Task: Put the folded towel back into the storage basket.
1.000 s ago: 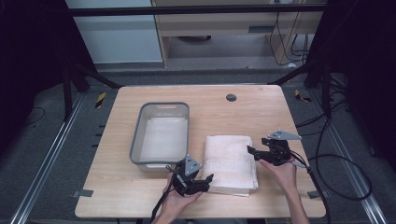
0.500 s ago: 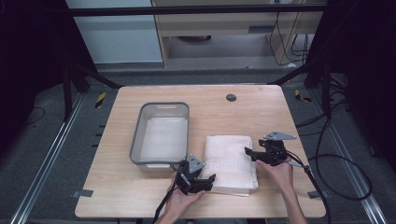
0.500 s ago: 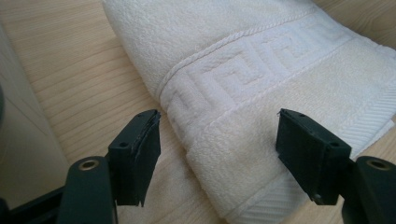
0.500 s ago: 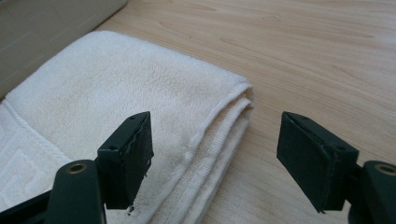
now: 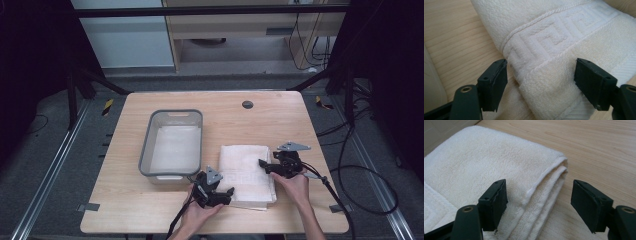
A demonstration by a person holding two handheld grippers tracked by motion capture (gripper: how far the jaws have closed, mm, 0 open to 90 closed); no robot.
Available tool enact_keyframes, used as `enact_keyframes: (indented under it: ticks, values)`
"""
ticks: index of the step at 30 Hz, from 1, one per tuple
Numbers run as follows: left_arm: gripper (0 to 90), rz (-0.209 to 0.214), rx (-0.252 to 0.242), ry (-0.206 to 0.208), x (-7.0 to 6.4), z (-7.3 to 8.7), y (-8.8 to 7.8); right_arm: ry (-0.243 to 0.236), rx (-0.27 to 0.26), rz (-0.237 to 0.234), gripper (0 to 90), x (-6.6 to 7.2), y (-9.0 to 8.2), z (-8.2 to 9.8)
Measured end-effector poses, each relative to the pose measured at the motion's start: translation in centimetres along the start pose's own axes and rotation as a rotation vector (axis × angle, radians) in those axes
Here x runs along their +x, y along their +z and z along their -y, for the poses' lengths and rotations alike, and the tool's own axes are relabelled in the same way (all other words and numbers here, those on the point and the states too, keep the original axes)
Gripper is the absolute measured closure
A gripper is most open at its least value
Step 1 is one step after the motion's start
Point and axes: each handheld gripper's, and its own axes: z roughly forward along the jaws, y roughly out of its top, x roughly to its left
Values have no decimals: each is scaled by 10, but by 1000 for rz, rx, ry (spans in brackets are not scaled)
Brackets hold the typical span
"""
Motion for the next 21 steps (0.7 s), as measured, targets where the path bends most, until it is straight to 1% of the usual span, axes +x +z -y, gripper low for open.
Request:
enact_keyframes:
  ticks: [6,7,11,12,13,14,15,16,18,19,21]
  values:
    - [251,9,5,-14,1,1,3,12,8,-3,297,1,4,2]
    - [259,16,10,-19,1,1,4,17,14,-2,299,0,5,2]
    - [265,17,3,-26,0,3,6,23,22,-3,302,1,6,3]
    - [265,22,2,-32,0,3,6,34,27,-5,303,1,7,3]
    - [265,25,4,-40,1,4,7,34,27,-5,303,1,7,3]
    - [266,40,9,-62,3,4,8,38,32,-9,305,1,8,3]
    - [267,40,9,-62,3,4,8,41,35,-10,307,1,9,4]
    - [267,51,19,-74,4,3,9,45,37,-14,310,0,9,4]
    - [272,57,23,-79,5,3,9,75,39,-23,310,-1,11,6]
    - [276,57,23,-79,5,3,9,75,39,-23,310,-1,11,6]
    - [285,63,24,-78,5,3,10,90,40,-35,321,-2,12,6]
